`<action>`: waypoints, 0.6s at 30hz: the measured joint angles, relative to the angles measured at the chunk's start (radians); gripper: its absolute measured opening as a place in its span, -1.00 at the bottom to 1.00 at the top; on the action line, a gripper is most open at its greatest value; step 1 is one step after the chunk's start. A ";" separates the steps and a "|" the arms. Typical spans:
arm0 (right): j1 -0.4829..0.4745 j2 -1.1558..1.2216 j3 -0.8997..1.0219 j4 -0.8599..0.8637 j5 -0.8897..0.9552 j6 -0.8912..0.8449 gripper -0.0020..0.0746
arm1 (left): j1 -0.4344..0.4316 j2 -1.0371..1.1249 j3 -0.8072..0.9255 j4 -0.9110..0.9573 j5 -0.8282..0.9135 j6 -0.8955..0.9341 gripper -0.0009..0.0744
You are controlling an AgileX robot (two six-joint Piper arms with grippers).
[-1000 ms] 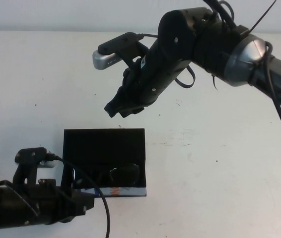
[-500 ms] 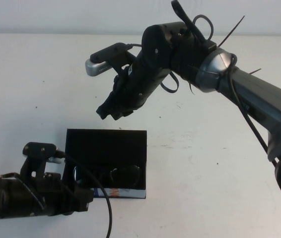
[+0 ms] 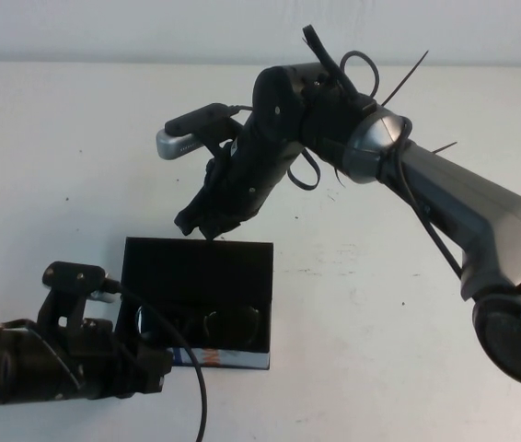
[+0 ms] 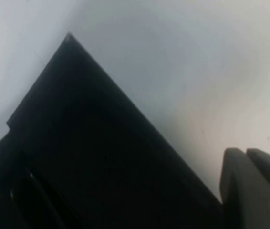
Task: Return glasses to glasses case
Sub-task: Close the glasses case
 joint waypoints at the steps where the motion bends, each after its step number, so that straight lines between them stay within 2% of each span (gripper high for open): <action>1: 0.000 0.002 0.000 0.000 0.010 0.000 -0.98 | 0.000 0.000 0.000 0.000 0.000 0.000 -0.98; 10: -0.008 0.002 -0.012 0.020 0.087 -0.011 -0.98 | 0.000 0.000 0.000 0.004 0.000 0.006 -0.98; 18: -0.003 0.002 -0.050 0.134 0.121 -0.024 -0.98 | 0.000 0.000 0.000 0.001 -0.016 0.019 -0.98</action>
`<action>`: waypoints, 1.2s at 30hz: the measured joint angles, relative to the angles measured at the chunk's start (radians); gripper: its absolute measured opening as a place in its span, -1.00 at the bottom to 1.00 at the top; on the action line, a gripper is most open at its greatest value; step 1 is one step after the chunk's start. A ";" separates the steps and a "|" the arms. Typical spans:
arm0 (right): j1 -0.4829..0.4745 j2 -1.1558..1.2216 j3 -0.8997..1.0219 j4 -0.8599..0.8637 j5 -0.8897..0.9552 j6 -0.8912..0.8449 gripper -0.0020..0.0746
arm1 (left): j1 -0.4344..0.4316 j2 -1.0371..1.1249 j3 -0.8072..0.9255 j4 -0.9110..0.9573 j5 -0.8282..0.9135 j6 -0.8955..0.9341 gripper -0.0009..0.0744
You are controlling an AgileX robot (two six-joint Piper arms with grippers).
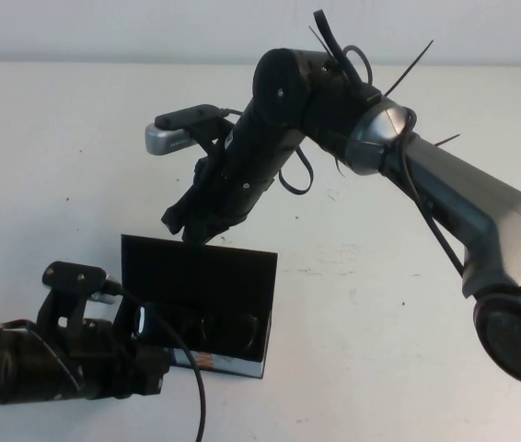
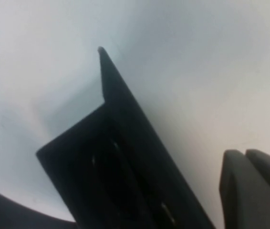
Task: Return glasses to glasses case
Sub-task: Close the glasses case
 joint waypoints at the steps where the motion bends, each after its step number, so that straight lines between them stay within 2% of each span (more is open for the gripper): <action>1: 0.000 0.000 0.000 0.009 0.000 0.000 -0.98 | 0.000 0.000 0.000 0.000 0.000 0.000 -0.98; 9: 0.019 -0.020 0.027 0.034 0.002 0.037 -0.98 | 0.000 0.000 0.000 0.000 -0.010 0.004 -0.98; 16: 0.075 -0.122 0.193 0.033 0.002 0.063 -0.98 | 0.000 0.000 0.000 0.000 -0.010 0.006 -0.98; 26: 0.087 -0.145 0.355 0.033 0.000 0.073 -0.98 | 0.000 0.000 0.000 0.000 -0.007 0.006 -0.98; 36: 0.087 -0.132 0.369 0.022 -0.004 0.073 -0.98 | 0.000 0.000 0.000 0.026 -0.007 -0.012 -0.98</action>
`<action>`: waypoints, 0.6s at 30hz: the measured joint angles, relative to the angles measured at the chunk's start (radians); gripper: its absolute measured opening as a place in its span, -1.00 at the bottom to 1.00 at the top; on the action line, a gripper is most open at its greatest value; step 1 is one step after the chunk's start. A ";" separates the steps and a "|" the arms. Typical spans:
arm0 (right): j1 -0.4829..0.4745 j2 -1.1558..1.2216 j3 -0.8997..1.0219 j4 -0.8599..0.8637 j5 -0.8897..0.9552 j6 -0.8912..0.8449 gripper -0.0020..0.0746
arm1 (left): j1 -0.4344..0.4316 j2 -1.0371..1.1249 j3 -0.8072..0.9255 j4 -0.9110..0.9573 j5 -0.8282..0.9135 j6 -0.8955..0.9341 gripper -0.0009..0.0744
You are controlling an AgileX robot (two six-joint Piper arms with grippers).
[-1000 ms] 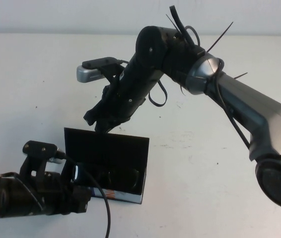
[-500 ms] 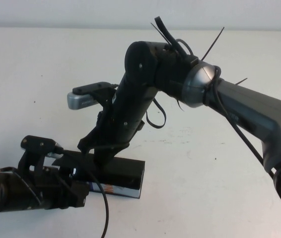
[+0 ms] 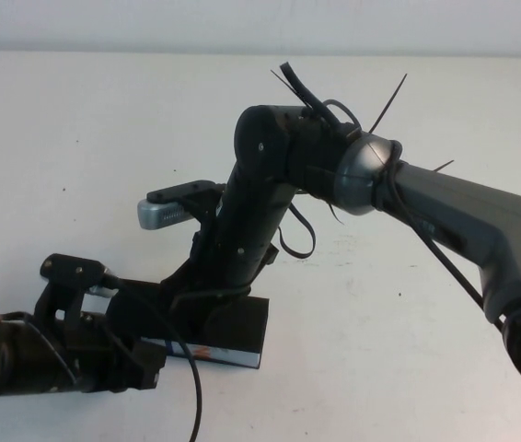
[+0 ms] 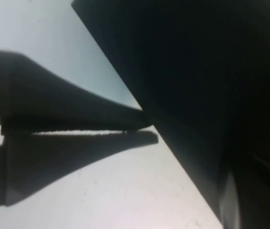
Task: Return glasses to glasses case
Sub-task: Close the glasses case
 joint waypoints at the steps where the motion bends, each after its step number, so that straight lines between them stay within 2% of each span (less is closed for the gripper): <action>1: 0.000 0.003 0.000 0.003 0.000 0.000 -0.98 | 0.000 0.000 0.000 0.013 0.000 -0.009 -0.98; 10: 0.000 -0.014 -0.004 -0.012 0.002 0.004 -0.98 | 0.000 -0.039 0.006 0.073 0.034 -0.072 -0.98; 18: 0.002 -0.189 0.001 -0.128 0.002 0.087 -0.98 | 0.000 -0.309 0.007 0.087 0.039 -0.116 -0.98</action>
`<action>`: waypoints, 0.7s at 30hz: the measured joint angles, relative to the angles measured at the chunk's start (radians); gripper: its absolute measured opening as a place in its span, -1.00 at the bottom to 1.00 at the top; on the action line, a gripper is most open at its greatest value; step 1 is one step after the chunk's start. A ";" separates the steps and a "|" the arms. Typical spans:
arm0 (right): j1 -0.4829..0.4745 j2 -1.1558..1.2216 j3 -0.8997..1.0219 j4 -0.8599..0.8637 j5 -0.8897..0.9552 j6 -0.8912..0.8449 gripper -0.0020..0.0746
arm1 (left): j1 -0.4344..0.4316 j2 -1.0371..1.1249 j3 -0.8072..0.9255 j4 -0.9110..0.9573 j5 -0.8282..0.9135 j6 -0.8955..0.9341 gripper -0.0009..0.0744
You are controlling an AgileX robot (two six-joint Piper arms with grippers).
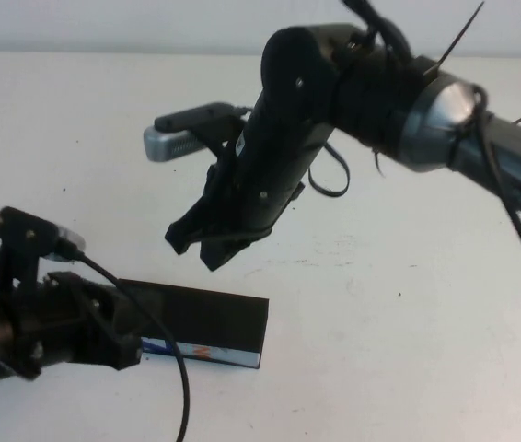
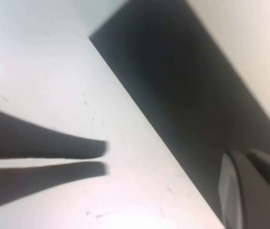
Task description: Return glasses to glasses case
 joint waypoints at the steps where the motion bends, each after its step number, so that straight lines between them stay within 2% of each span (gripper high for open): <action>1: 0.000 -0.028 0.000 -0.012 0.002 0.011 -0.98 | 0.000 -0.052 0.000 0.000 -0.005 -0.007 -0.98; 5: 0.000 -0.153 0.020 -0.068 0.004 0.053 -0.98 | 0.000 -0.291 0.022 0.001 -0.085 -0.031 -0.98; 9: 0.000 -0.332 0.132 -0.131 0.006 0.083 -0.98 | 0.000 -0.538 0.075 -0.006 -0.221 -0.040 -0.98; 17: 0.000 -0.782 0.570 -0.193 0.010 0.115 -0.98 | 0.000 -1.056 0.273 -0.034 -0.469 -0.040 -0.98; 21: 0.000 -0.995 0.786 -0.195 -0.051 0.133 -0.98 | 0.000 -1.229 0.381 -0.037 -0.553 -0.040 -0.98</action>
